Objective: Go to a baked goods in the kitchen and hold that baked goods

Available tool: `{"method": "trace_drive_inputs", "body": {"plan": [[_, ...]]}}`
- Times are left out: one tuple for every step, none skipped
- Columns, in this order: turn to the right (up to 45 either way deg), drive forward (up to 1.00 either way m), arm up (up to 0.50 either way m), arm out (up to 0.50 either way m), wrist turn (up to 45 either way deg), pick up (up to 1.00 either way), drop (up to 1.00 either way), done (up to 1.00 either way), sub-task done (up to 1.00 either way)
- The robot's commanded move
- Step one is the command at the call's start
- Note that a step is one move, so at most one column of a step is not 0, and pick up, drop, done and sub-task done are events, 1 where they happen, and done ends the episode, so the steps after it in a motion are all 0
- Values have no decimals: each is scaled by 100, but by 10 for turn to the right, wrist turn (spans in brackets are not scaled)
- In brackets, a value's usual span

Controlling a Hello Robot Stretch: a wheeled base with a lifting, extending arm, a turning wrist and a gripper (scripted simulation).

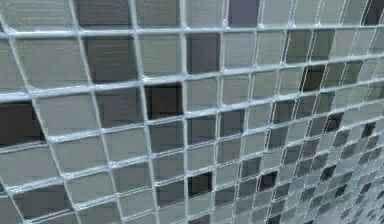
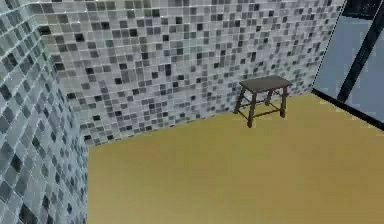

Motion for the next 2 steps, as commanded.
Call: {"method": "trace_drive_inputs", "body": {"plan": [[450,0,0,0,0,0,0,0,0],[450,0,0,0,0,0,0,0,0]]}}
